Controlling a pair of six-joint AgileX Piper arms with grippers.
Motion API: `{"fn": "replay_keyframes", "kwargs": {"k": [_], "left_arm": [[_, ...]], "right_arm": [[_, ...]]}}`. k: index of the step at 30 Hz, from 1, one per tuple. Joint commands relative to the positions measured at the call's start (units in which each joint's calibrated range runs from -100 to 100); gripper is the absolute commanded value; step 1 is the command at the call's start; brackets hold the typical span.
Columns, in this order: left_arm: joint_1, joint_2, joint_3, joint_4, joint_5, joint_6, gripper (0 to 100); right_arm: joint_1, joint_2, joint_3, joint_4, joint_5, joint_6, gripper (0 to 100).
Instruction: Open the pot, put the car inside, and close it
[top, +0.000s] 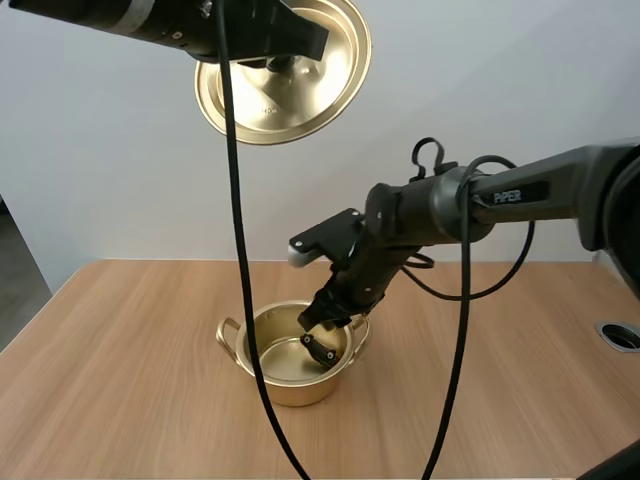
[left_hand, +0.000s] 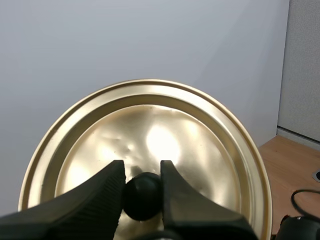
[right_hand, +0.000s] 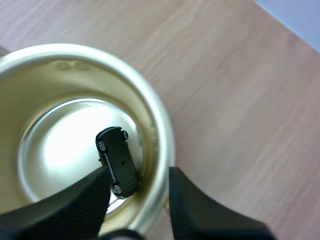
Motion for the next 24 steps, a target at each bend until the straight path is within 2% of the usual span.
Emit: {"fn": "replay_keyframes", "kwargs": {"k": [1, 3, 8, 11, 19, 24], "left_arm": [[0.03, 0.28, 0.18, 0.32, 1.06, -0.18, 2], [0.03, 0.61, 0.63, 0.75, 2.83, -0.28, 0], [0.03, 2.65, 5.31, 2.41, 6.43, -0.14, 0], [0.03, 3.97, 10.15, 2.54, 6.43, 1.35, 0], [-0.06, 11.00, 23.42, 0.55, 3.74, 6.78, 0], [-0.13, 16.20, 27.56, 0.15, 1.10, 9.22, 0]], "right_arm": [[-4.28, -2.56, -0.02, 0.80, -3.53, 1.22, 23], [-7.24, -5.36, -0.02, 1.69, -7.47, 2.58, 0], [-14.53, -10.67, -0.02, 2.03, -9.59, 3.23, 0], [-17.10, -11.38, -0.02, 2.26, -9.59, 3.23, 0], [-17.70, -11.38, -0.02, 4.52, -9.26, 3.03, 0], [-17.70, -11.38, -0.02, 4.55, -9.43, 2.57, 0]]}}
